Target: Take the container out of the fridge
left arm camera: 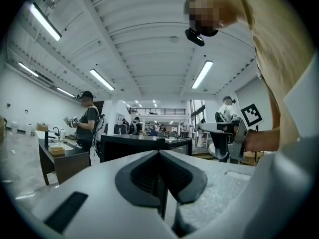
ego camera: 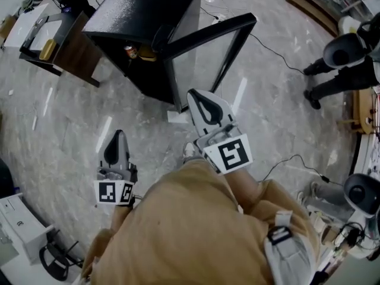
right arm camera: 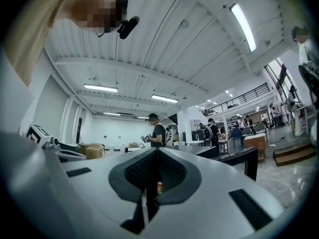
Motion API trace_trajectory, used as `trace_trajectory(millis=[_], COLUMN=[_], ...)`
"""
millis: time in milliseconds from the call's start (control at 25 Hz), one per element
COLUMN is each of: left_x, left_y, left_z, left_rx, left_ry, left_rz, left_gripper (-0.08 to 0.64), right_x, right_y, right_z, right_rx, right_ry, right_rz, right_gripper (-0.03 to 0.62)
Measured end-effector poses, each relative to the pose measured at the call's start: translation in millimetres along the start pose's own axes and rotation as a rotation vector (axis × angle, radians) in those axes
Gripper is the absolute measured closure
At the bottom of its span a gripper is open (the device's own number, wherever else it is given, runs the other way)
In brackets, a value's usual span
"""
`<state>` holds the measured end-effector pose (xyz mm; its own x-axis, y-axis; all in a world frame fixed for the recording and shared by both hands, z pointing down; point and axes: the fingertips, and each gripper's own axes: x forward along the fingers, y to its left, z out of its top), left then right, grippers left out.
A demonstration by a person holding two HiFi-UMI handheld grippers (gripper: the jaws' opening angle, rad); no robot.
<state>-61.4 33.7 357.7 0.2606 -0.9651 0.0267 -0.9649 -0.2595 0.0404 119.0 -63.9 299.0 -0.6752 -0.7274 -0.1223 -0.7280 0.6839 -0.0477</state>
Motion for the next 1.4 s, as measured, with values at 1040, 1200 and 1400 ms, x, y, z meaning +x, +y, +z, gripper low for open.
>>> trace_trajectory(millis=[1040, 1200, 1400], left_x=[78, 87, 104], left_y=[25, 45, 70], left_z=[0, -6, -7], left_rx=[0.015, 0.005, 0.008], left_ry=[-0.018, -0.016, 0.011], left_rz=[0.041, 0.023, -0.017], left_gripper=[0.561, 0.561, 0.561], right_x=[42, 51, 69], right_y=[-43, -41, -26], right_z=[-12, -19, -18], right_rx=[0.004, -0.008, -0.014], right_ry=[0.048, 0.064, 0.088], right_rz=[0.047, 0.016, 0.007], right_gripper=[0.589, 0.589, 0.589])
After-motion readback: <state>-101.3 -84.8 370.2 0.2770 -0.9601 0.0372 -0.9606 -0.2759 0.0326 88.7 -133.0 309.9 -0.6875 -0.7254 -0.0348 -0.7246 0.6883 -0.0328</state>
